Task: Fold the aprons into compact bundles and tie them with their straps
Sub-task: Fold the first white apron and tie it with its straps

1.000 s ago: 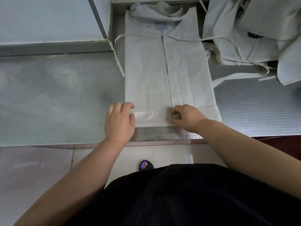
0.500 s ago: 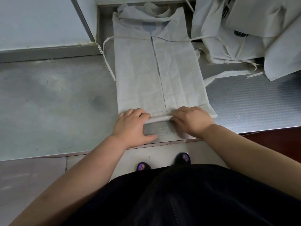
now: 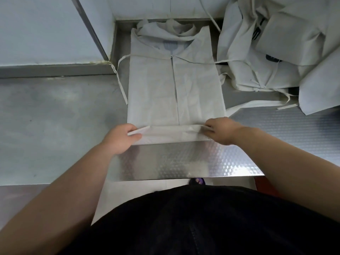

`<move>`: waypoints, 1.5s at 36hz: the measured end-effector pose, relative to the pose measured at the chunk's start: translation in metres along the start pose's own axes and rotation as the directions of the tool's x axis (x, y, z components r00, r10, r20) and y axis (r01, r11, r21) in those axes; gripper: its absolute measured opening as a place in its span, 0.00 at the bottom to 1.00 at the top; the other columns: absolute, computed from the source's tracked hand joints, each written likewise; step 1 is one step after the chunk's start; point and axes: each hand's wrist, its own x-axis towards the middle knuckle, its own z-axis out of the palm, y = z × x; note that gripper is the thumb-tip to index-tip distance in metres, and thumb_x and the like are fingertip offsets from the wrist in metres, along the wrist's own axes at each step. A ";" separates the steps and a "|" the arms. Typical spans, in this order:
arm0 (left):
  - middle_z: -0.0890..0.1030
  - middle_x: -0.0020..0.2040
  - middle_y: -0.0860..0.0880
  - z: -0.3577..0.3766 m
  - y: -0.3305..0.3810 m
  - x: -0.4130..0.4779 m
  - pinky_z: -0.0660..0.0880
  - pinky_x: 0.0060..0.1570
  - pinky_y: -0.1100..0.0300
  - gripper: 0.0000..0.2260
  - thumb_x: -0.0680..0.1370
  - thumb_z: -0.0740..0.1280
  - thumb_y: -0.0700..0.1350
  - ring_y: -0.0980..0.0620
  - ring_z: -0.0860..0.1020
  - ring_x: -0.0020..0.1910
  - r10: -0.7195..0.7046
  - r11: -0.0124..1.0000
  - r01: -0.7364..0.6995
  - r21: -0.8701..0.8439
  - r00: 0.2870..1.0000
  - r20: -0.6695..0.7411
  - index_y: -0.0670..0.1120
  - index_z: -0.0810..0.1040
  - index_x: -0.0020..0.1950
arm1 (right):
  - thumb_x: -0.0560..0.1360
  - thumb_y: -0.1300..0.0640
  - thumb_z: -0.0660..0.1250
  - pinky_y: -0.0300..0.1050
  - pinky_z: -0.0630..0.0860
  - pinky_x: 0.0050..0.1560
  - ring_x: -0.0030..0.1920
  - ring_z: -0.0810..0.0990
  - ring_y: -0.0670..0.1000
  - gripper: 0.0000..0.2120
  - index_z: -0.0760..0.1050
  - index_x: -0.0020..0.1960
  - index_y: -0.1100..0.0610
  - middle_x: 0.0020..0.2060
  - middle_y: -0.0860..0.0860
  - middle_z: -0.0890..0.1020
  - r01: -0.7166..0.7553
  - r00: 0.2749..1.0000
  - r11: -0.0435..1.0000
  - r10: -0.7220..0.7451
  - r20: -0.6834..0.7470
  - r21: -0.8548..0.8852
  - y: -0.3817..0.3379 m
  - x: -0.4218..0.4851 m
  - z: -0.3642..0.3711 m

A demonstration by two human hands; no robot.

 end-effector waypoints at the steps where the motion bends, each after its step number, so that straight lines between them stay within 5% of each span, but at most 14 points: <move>1: 0.74 0.35 0.52 0.002 0.000 0.000 0.64 0.34 0.59 0.02 0.75 0.69 0.46 0.49 0.73 0.38 -0.027 1.000 0.027 -0.008 0.999 -0.023 0.49 0.78 0.45 | 0.80 0.49 0.57 0.43 0.65 0.43 0.44 0.71 0.53 0.11 0.66 0.42 0.54 0.40 0.49 0.71 -0.019 1.000 0.999 0.020 -0.010 0.030 0.003 0.001 -0.002; 11: 0.77 0.44 0.50 0.018 -0.001 0.000 0.67 0.41 0.59 0.10 0.75 0.69 0.52 0.47 0.74 0.44 -0.153 0.987 0.158 0.004 0.962 -0.226 0.47 0.77 0.50 | 0.76 0.53 0.64 0.43 0.68 0.42 0.45 0.73 0.53 0.08 0.71 0.51 0.56 0.45 0.52 0.75 -0.224 0.972 0.962 0.233 -0.038 0.157 0.008 0.004 -0.005; 19: 0.74 0.39 0.44 0.023 -0.006 0.002 0.61 0.38 0.57 0.14 0.80 0.59 0.51 0.41 0.73 0.44 -0.201 0.971 0.229 0.068 0.938 -0.281 0.43 0.70 0.40 | 0.77 0.48 0.63 0.44 0.69 0.45 0.50 0.75 0.56 0.14 0.72 0.54 0.59 0.50 0.56 0.77 -0.286 0.951 0.923 0.307 -0.042 0.258 0.015 0.003 -0.006; 28: 0.78 0.51 0.37 0.034 0.000 -0.007 0.69 0.45 0.50 0.11 0.80 0.60 0.48 0.37 0.71 0.54 -0.155 0.958 0.232 0.167 0.912 -0.380 0.41 0.74 0.54 | 0.75 0.60 0.62 0.46 0.70 0.47 0.58 0.75 0.59 0.21 0.63 0.66 0.61 0.58 0.59 0.75 -0.415 0.901 0.882 0.432 -0.033 0.223 0.022 0.011 0.002; 31: 0.73 0.59 0.37 0.036 -0.001 -0.012 0.68 0.52 0.46 0.14 0.77 0.64 0.39 0.37 0.69 0.58 -0.030 0.953 0.157 0.258 0.899 -0.436 0.40 0.72 0.62 | 0.75 0.57 0.66 0.51 0.71 0.56 0.62 0.72 0.60 0.24 0.62 0.68 0.58 0.62 0.58 0.72 -0.422 0.891 0.894 0.439 -0.110 0.149 0.021 0.012 -0.001; 33: 0.73 0.61 0.37 0.038 -0.001 -0.012 0.68 0.54 0.44 0.25 0.70 0.64 0.29 0.35 0.70 0.57 0.217 0.913 -0.040 0.406 0.891 -0.399 0.41 0.72 0.66 | 0.74 0.56 0.67 0.52 0.67 0.61 0.63 0.70 0.58 0.23 0.64 0.67 0.55 0.62 0.56 0.70 -0.303 0.932 0.947 0.272 -0.239 -0.105 0.015 0.008 -0.006; 35: 0.75 0.61 0.40 0.037 0.002 -0.013 0.71 0.54 0.46 0.29 0.66 0.58 0.28 0.35 0.73 0.57 0.459 0.797 -0.285 0.533 0.859 -0.227 0.44 0.75 0.65 | 0.74 0.62 0.64 0.49 0.64 0.61 0.61 0.71 0.55 0.20 0.68 0.65 0.52 0.58 0.52 0.73 -0.026 0.973 0.931 -0.060 -0.224 -0.363 0.008 0.006 -0.004; 37: 0.74 0.64 0.46 0.035 0.011 -0.013 0.68 0.59 0.53 0.29 0.69 0.55 0.29 0.40 0.71 0.62 0.482 0.757 -0.391 0.523 0.875 -0.044 0.47 0.74 0.67 | 0.74 0.63 0.60 0.47 0.62 0.61 0.59 0.71 0.53 0.19 0.71 0.63 0.50 0.56 0.50 0.74 0.141 0.968 0.899 -0.213 -0.132 -0.415 0.004 0.004 0.000; 40: 0.70 0.66 0.50 0.035 0.015 -0.012 0.62 0.63 0.58 0.25 0.74 0.57 0.34 0.45 0.67 0.64 0.368 0.839 -0.344 0.422 0.929 0.028 0.51 0.70 0.70 | 0.78 0.50 0.59 0.46 0.61 0.63 0.59 0.73 0.53 0.20 0.67 0.69 0.48 0.60 0.51 0.72 0.177 0.977 0.939 -0.203 -0.061 -0.296 0.001 0.002 0.003; 43: 0.71 0.63 0.52 0.033 0.017 -0.010 0.63 0.63 0.56 0.27 0.72 0.53 0.60 0.48 0.68 0.63 0.358 0.820 -0.331 0.466 0.933 0.034 0.52 0.71 0.69 | 0.74 0.37 0.61 0.44 0.62 0.62 0.61 0.70 0.54 0.30 0.62 0.73 0.47 0.65 0.50 0.68 0.180 0.981 0.947 -0.191 -0.015 -0.266 0.003 -0.004 0.002; 45: 0.69 0.63 0.53 0.029 0.019 -0.008 0.61 0.65 0.56 0.33 0.69 0.59 0.68 0.51 0.66 0.64 0.332 0.820 -0.331 0.467 0.940 0.084 0.53 0.69 0.69 | 0.75 0.37 0.61 0.45 0.63 0.63 0.62 0.70 0.55 0.30 0.62 0.73 0.47 0.66 0.49 0.67 0.174 0.983 0.942 -0.184 -0.009 -0.286 0.004 -0.006 0.004; 49: 0.68 0.62 0.54 0.023 0.023 -0.002 0.63 0.65 0.59 0.33 0.66 0.73 0.61 0.52 0.66 0.63 0.292 0.867 -0.319 0.382 0.948 0.128 0.54 0.69 0.68 | 0.80 0.43 0.52 0.47 0.69 0.58 0.57 0.74 0.57 0.18 0.70 0.66 0.48 0.60 0.49 0.74 0.147 0.982 0.958 -0.171 -0.079 -0.248 0.007 0.000 0.007; 54: 0.74 0.59 0.54 0.010 0.030 0.008 0.69 0.55 0.60 0.17 0.72 0.70 0.47 0.51 0.72 0.60 0.270 0.886 -0.286 0.365 0.958 0.097 0.53 0.76 0.61 | 0.81 0.47 0.51 0.45 0.67 0.45 0.54 0.75 0.57 0.15 0.72 0.56 0.54 0.52 0.53 0.78 0.096 0.987 0.988 -0.111 -0.117 -0.125 0.007 0.008 -0.001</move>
